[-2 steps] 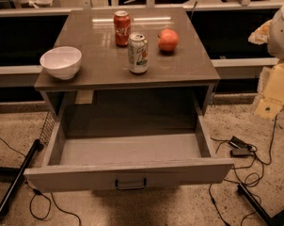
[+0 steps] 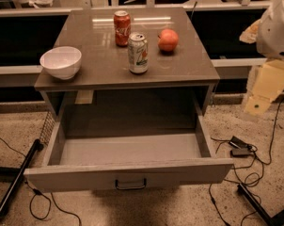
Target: Place 7up can into top drawer
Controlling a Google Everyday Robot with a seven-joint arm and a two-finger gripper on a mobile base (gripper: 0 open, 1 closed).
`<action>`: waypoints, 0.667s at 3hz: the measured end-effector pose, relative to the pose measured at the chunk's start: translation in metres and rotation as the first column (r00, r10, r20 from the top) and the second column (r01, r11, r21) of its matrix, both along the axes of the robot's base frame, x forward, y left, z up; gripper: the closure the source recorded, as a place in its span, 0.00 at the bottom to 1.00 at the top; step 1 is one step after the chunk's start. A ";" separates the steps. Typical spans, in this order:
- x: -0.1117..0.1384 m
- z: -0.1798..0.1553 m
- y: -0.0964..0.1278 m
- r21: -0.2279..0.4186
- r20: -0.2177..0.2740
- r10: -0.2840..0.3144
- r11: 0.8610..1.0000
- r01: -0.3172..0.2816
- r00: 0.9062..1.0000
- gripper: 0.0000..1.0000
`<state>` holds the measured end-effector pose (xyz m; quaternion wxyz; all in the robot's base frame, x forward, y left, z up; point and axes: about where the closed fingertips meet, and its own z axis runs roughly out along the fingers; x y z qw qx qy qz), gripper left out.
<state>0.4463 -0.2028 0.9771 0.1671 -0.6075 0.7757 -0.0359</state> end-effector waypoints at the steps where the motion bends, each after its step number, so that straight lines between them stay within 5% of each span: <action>1: 0.035 0.000 0.065 0.100 0.010 0.129 0.987 -0.129 0.992 0.00; 2: 0.078 0.006 0.141 0.193 0.034 0.230 0.953 -0.232 0.973 0.00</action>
Offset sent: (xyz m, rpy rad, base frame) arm 0.1389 0.2508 0.0167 0.3264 -0.0147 0.3710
